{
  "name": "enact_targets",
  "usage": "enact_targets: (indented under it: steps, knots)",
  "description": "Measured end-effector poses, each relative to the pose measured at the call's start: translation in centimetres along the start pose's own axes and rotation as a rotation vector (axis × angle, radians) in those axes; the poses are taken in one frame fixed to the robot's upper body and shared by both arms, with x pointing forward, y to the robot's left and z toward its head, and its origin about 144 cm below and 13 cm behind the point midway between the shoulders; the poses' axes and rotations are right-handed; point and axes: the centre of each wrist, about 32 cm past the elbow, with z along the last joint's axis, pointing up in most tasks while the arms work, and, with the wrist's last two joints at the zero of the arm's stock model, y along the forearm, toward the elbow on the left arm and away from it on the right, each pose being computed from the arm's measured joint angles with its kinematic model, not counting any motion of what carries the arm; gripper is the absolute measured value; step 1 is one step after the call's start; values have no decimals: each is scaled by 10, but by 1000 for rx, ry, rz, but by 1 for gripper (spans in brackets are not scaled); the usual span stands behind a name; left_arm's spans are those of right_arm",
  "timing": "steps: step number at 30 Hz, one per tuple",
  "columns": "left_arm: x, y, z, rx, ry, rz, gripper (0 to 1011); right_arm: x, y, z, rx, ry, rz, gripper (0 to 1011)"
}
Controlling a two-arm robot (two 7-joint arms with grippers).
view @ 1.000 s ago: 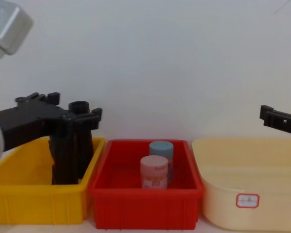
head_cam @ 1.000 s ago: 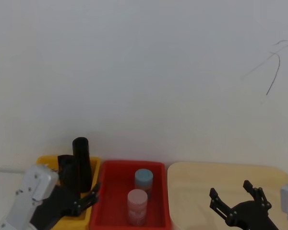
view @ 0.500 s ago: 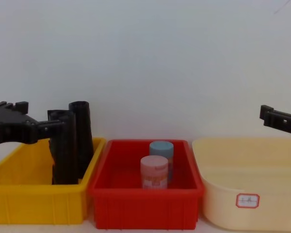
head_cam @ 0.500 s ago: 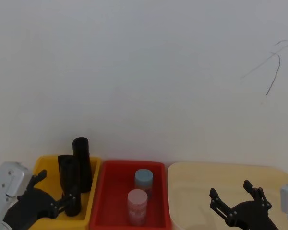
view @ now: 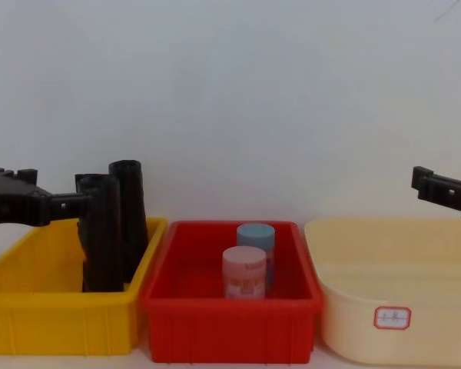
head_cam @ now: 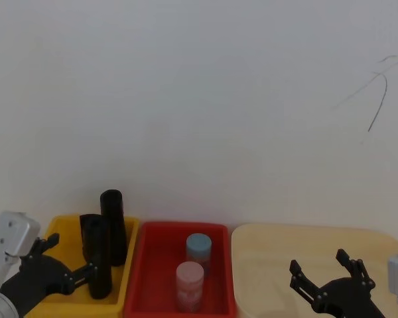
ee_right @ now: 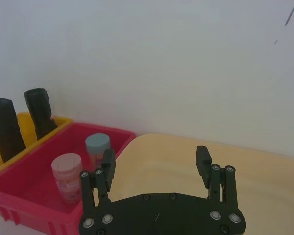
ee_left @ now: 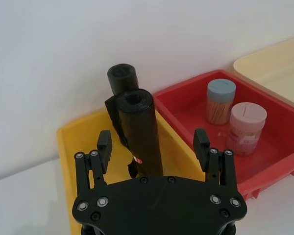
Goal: Pick up the garbage bag with the one hand and transfer it to the other hand.
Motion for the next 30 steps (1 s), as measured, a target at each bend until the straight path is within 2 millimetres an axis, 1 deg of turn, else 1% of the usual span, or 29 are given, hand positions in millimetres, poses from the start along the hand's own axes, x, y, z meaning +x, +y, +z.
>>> enact_targets:
  steps: [11,15,30]
  knots:
    - [9,-14,1,49,33,10,1000,0,0,0,0,0,0,1001]
    - [11,-23,0,66,44,16,1000,0,0,0,0,0,0,1001]
    - [8,-49,-3,111,40,14,1000,0,0,0,0,0,0,1001]
